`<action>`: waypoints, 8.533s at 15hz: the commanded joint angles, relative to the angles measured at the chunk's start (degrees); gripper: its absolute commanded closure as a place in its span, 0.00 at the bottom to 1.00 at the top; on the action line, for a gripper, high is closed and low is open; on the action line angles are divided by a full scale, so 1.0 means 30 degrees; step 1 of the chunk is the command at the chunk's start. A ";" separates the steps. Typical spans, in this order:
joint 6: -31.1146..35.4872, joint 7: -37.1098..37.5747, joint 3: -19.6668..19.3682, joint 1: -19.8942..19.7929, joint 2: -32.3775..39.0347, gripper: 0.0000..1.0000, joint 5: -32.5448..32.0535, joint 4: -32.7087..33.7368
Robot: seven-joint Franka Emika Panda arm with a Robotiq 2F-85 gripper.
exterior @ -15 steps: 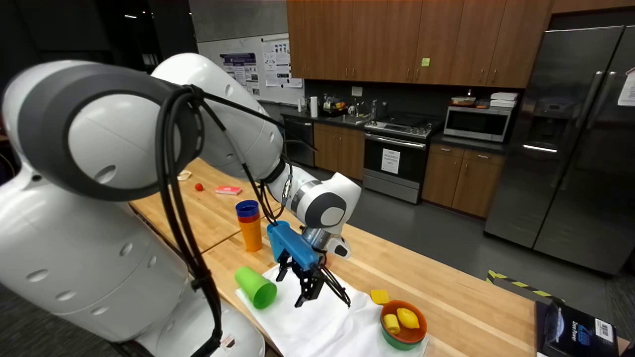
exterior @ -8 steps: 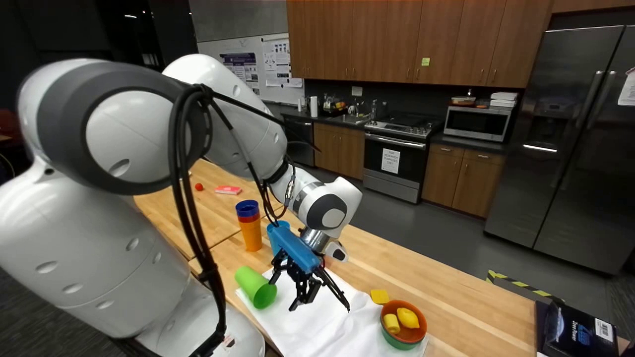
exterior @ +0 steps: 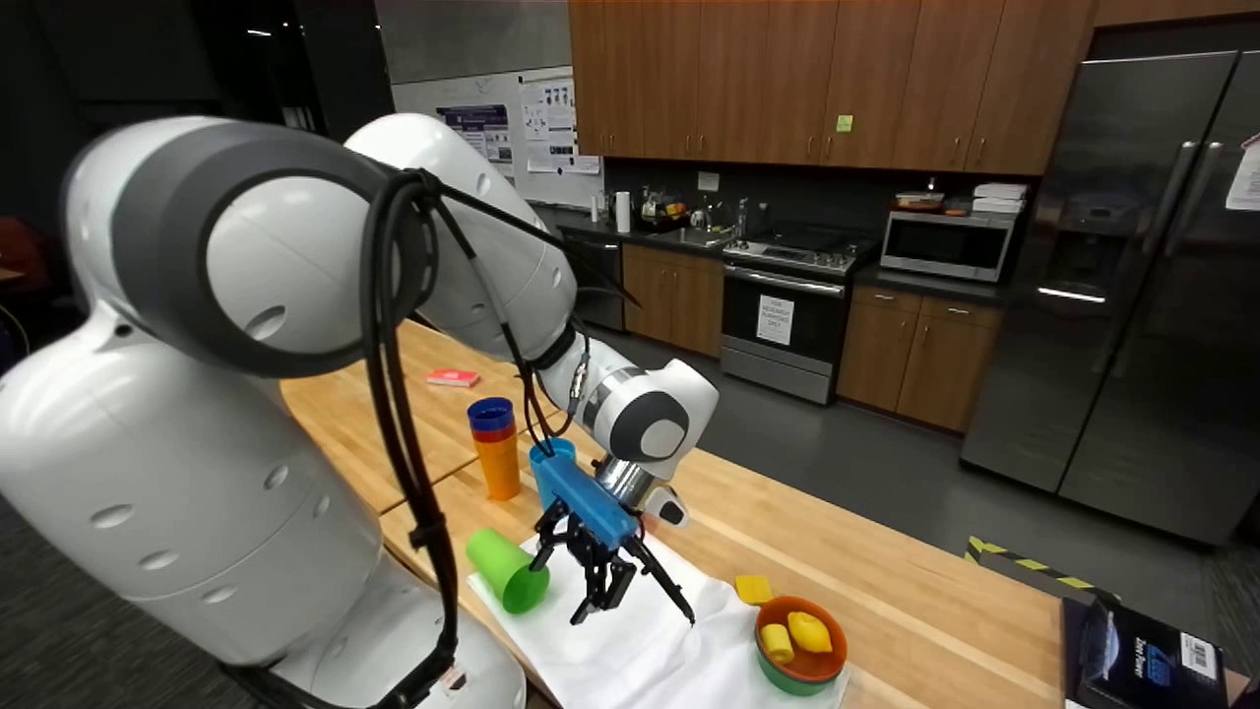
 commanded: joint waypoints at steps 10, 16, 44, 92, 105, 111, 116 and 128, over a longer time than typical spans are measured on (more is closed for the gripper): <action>-0.1004 -0.0386 -0.0063 -0.0062 0.0838 0.00 0.0618 0.0736; -0.1359 -0.0607 -0.0043 -0.0055 0.0682 0.00 0.0941 0.0800; -0.1294 -0.0687 0.0881 0.0789 0.0576 0.00 0.2681 0.1378; 0.0462 0.5392 0.1948 0.1143 0.3704 0.00 0.3825 0.2316; 0.1137 0.6657 0.1763 0.0952 0.4178 0.00 0.3869 0.2654; 0.1509 0.6840 0.1677 0.0809 0.4588 0.00 0.3773 0.2585; 0.1727 0.7252 0.1754 0.0926 0.4986 0.00 0.3919 0.2308; 0.1668 0.7132 0.1778 0.0996 0.5637 0.00 0.4153 0.2296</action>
